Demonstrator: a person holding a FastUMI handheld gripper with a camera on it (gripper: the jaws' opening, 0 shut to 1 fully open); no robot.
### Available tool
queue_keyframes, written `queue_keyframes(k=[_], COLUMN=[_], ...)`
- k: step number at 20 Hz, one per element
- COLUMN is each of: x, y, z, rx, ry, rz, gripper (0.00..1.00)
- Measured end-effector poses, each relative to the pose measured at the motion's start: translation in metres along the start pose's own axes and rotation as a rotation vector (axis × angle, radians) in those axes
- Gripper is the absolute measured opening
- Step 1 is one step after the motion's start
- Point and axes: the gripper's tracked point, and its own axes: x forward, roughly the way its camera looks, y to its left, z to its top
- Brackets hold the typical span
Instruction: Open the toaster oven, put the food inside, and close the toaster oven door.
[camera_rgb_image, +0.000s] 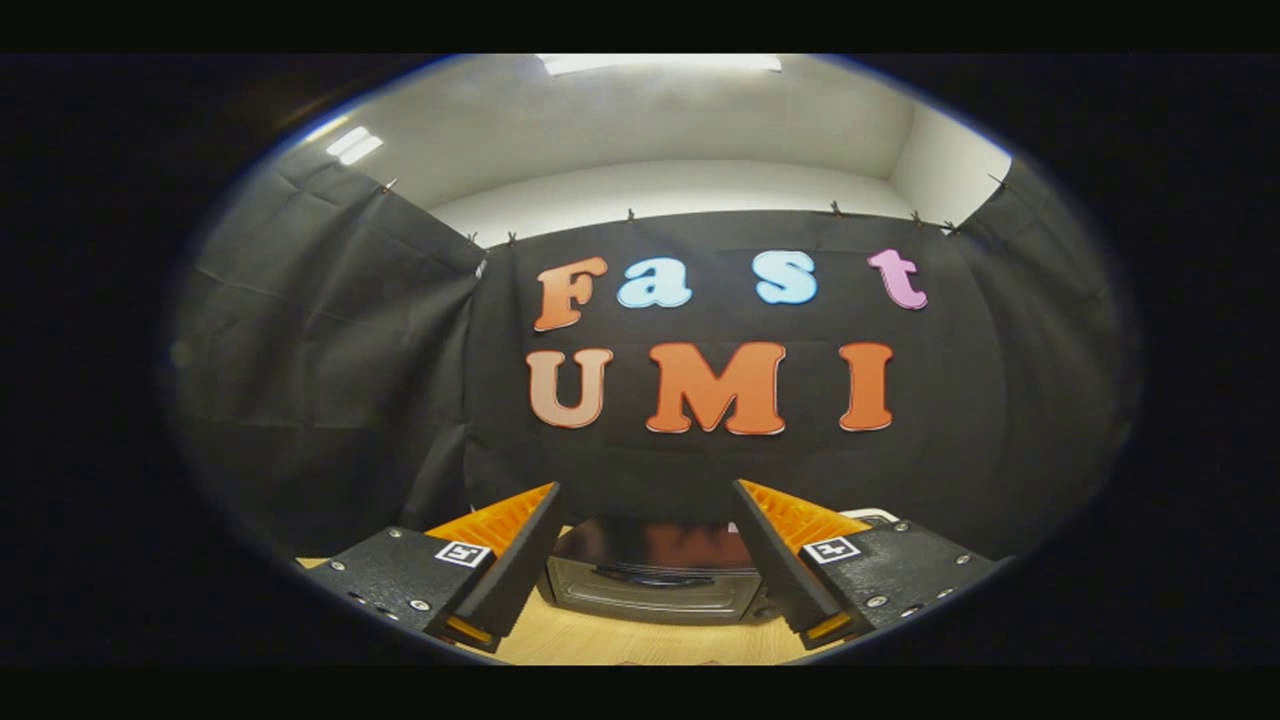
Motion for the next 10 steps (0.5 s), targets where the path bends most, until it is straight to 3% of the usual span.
queue_keyframes(k=[10], x=[0.062], y=[-0.003], z=[-0.102], rx=[0.023], ry=[0.219], rz=[-0.036], gripper=[0.98])
